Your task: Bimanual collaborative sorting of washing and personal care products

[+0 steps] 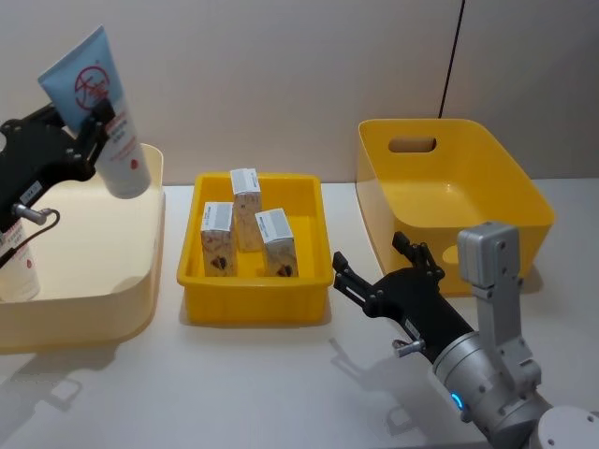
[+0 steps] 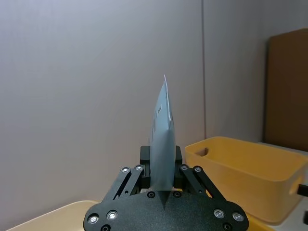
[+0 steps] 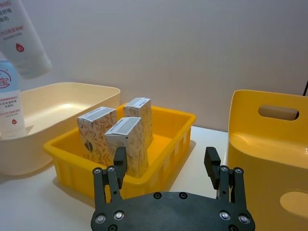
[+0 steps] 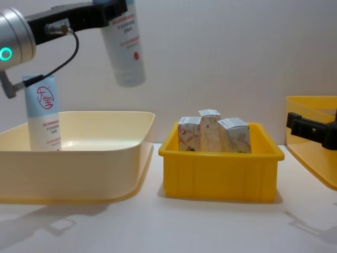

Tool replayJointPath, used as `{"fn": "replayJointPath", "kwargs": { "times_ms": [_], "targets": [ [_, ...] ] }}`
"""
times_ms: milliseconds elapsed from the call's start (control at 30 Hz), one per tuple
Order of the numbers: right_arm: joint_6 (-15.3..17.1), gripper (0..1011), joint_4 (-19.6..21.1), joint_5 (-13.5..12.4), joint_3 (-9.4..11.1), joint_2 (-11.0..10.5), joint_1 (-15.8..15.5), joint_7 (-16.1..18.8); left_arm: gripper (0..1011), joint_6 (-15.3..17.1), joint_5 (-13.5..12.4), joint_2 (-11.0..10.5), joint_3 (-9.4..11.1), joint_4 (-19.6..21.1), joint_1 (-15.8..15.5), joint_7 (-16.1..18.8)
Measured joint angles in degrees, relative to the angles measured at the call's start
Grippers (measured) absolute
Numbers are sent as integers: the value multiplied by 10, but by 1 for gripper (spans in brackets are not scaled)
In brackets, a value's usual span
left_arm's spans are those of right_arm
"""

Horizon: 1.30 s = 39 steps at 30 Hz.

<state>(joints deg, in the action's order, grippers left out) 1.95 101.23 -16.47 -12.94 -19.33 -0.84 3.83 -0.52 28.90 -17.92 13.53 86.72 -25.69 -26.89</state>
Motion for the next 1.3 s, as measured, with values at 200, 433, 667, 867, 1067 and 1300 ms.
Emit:
{"fn": "replayJointPath", "kwargs": {
  "times_ms": [200,433,667,867,1067,1300],
  "targets": [
    [0,1001,0,0,0,0,0,0,249,3,27,-3,9,0,-6,-40],
    [0,1001,0,0,0,0,0,0,249,10,52,-2,26,-8,-13,-82],
    [0,1001,0,0,0,0,0,0,249,15,70,9,52,-26,-21,-121],
    [0,1001,0,0,0,0,0,0,249,15,78,22,74,-44,-26,-141],
    [0,1001,0,0,0,0,0,0,249,6,81,33,88,-57,-27,-146],
    [0,1001,0,0,0,0,0,0,250,-1,83,40,97,-66,-27,-149]
  ]
}}
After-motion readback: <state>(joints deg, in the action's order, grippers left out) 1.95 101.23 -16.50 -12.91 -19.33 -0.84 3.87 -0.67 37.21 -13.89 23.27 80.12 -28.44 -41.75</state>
